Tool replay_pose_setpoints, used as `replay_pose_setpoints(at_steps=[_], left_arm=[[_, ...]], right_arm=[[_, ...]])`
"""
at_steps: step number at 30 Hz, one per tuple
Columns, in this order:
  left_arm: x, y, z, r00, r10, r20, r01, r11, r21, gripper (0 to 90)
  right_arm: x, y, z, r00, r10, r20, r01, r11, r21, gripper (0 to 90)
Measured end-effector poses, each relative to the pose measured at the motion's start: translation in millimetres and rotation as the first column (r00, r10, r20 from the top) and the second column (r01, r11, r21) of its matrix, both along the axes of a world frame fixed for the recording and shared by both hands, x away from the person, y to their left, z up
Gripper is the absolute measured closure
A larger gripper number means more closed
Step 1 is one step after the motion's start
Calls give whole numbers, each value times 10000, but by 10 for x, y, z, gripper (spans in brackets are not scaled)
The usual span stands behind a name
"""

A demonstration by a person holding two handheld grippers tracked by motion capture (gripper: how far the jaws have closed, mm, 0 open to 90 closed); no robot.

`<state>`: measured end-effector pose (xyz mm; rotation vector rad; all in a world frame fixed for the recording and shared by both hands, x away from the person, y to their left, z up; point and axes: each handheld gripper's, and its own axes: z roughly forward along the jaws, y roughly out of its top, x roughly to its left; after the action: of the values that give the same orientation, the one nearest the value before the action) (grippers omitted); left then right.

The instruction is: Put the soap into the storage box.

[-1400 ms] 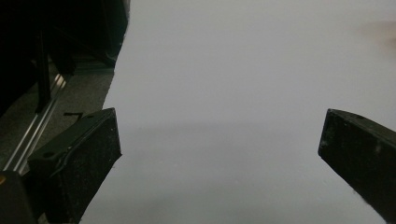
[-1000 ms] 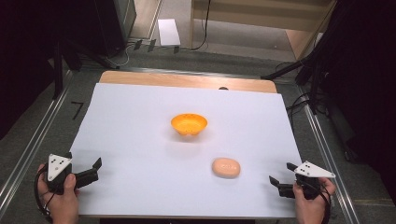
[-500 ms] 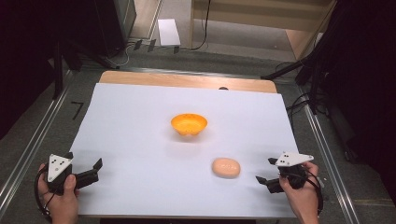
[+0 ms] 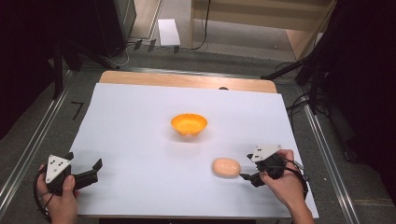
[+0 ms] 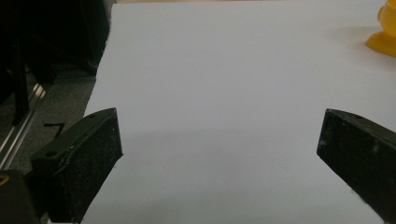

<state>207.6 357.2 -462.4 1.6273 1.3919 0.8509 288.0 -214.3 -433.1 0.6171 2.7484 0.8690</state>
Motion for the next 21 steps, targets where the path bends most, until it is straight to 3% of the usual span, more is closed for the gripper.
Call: replay_pose_setpoints(at_steps=[9,14,21], left_arm=[[3,-9,-2,10000,-71,0,71,10000,40,3],[4,-8,-2,10000,-83,-16,83,10000,14,3],[3,-5,0,9999,-129,-37,129,9999,-24,4]], right_arm=[[114,242,11,9971,744,-149,-750,9961,-459,310],[145,385,-6,9903,1300,-482,-1338,9873,-854,317],[203,508,-64,9881,1423,-578,-1481,9825,-1126,317]])
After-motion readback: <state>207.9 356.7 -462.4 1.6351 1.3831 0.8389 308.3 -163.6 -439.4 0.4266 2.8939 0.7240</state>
